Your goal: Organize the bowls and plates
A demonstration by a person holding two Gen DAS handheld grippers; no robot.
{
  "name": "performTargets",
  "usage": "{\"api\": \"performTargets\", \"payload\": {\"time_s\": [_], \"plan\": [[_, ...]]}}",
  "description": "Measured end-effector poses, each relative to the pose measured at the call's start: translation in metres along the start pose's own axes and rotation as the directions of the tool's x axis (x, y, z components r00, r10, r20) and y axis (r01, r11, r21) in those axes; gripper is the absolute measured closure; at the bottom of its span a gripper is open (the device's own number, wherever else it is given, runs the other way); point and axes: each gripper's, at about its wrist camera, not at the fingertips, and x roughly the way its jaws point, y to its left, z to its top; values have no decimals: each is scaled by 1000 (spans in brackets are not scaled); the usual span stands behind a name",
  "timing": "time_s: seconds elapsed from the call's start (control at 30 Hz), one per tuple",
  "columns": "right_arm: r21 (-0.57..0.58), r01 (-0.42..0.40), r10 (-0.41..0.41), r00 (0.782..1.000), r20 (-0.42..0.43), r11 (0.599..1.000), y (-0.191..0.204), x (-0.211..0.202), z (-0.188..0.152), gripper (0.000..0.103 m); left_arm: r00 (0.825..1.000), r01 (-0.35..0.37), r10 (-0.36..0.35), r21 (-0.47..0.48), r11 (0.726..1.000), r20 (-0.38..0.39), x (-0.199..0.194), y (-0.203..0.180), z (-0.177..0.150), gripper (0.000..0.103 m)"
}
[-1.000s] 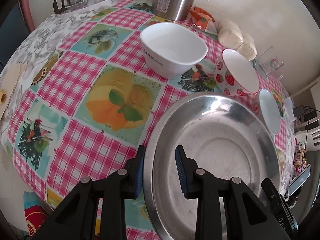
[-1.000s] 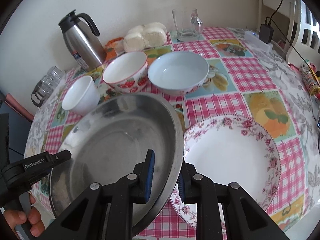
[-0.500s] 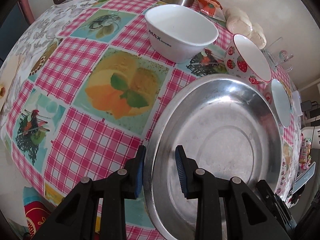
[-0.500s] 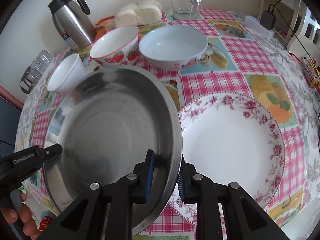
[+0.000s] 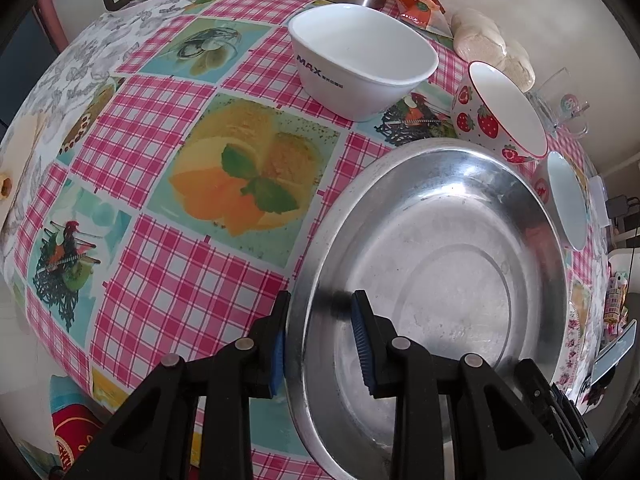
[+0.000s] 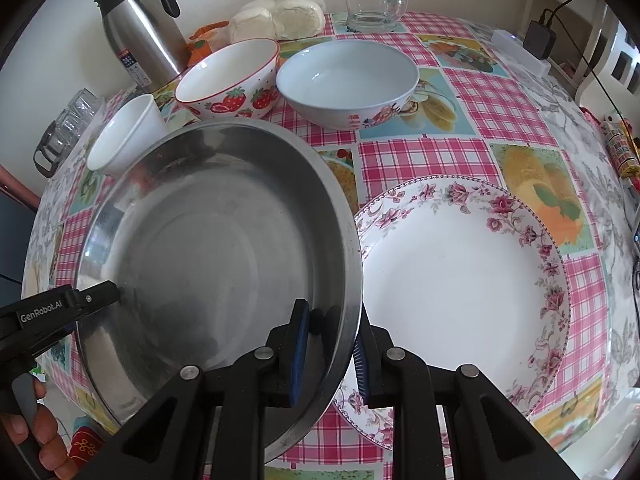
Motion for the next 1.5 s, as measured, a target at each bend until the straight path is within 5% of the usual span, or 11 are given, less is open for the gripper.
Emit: {"api": "performTargets", "payload": {"time_s": [0.53,0.67,1.17,1.37,1.5], "plan": [[13,17,-17,1000,9,1000,-1,-2,0,80,1000,3,-3,11,1000,-3,0,-2,-1,72],[7,29,-29,999,33,1000,1,-8,1,71,1000,5,-5,7,1000,20,-8,0,-1,71],[33,50,-54,992,116,998,-5,-22,7,70,990,35,-35,7,999,134,-38,1,2,62],[29,60,-63,987,150,998,-4,-26,8,51,988,36,-40,25,999,152,-44,-3,2,51],[0,65,-64,983,172,998,1,-29,9,36,988,18,-24,44,999,152,-44,-7,1,34]]}}
